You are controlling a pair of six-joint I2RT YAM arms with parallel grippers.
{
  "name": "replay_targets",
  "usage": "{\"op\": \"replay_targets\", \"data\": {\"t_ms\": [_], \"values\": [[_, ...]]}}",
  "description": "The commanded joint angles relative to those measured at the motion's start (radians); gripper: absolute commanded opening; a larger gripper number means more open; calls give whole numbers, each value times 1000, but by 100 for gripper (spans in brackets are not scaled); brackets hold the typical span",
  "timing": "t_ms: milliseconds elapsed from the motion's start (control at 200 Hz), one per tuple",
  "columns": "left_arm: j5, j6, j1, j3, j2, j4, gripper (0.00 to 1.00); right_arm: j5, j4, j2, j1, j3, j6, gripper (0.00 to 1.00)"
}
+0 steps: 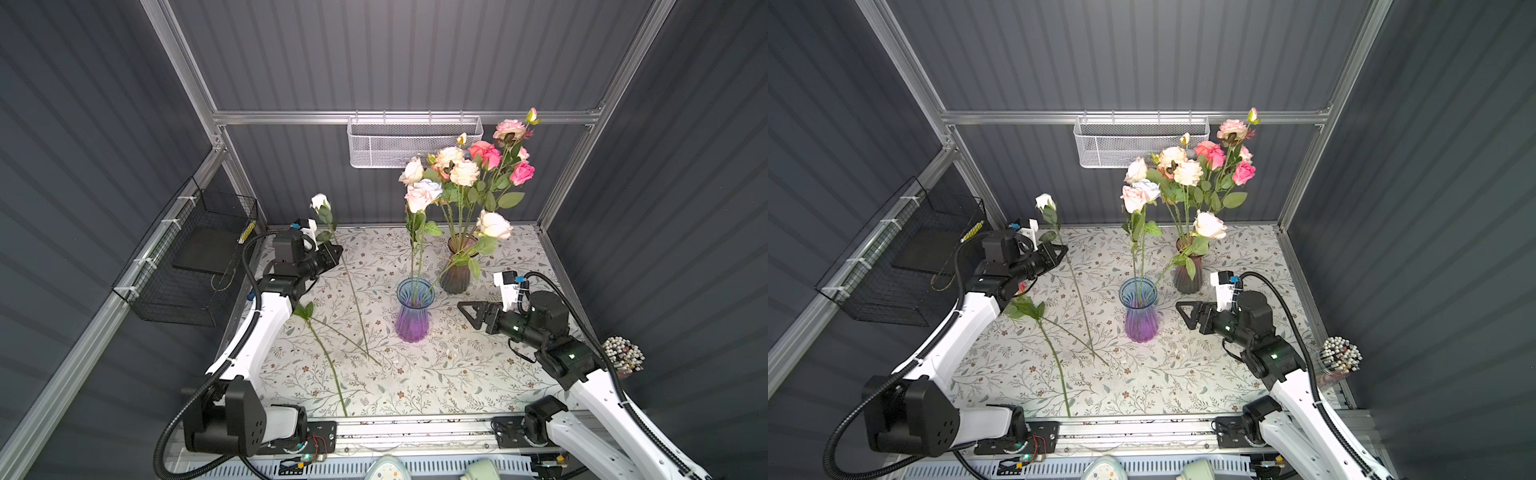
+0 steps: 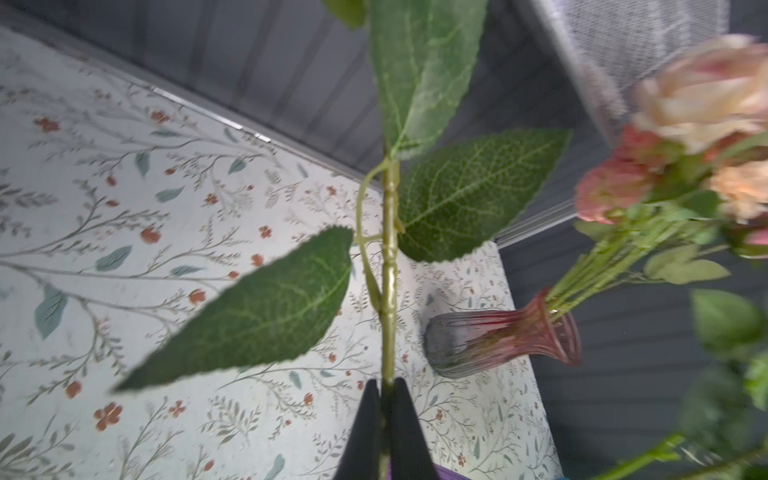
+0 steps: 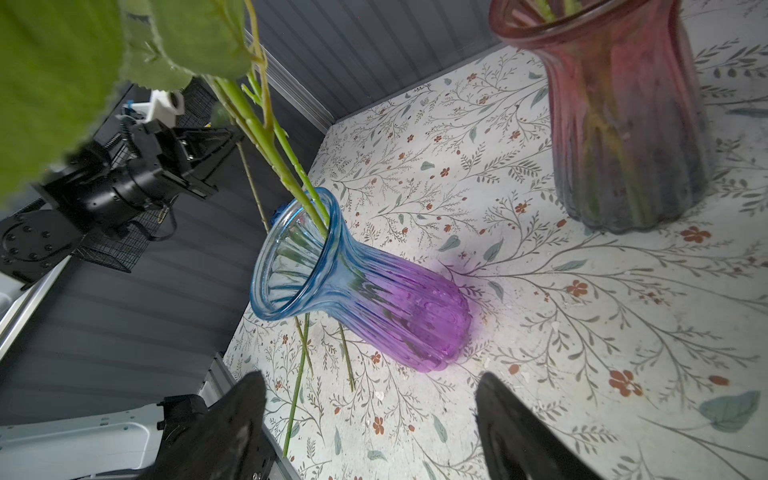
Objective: Arrange the flowers into the vase
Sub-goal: 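Lift the white rose high with the left gripper over the blue-purple vase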
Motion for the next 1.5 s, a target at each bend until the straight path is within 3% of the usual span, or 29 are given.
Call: {"op": "replay_targets", "data": {"t_ms": [0, 245, 415, 620, 890, 1191, 1491], "values": [[55, 22, -19, -34, -79, 115, 0, 18, -27, 8, 1, 44, -29, 81], [36, 75, -69, -59, -223, 275, 0, 35, -21, 2, 1, 57, -34, 81], [3, 140, -146, 23, -259, 298, 0, 37, -23, 9, 1, 66, -43, 81], [59, 162, -190, 237, -186, 242, 0, 49, -11, 11, 1, 69, -49, 81], [87, 145, -220, 355, -133, 246, 0, 42, -31, -4, 0, 90, -70, 81], [38, 298, -444, 510, -31, 163, 0, 54, -55, 3, 1, 132, -97, 81], [-6, 394, -523, 526, 58, 162, 0, 58, -57, -21, 0, 115, -91, 81]]}}
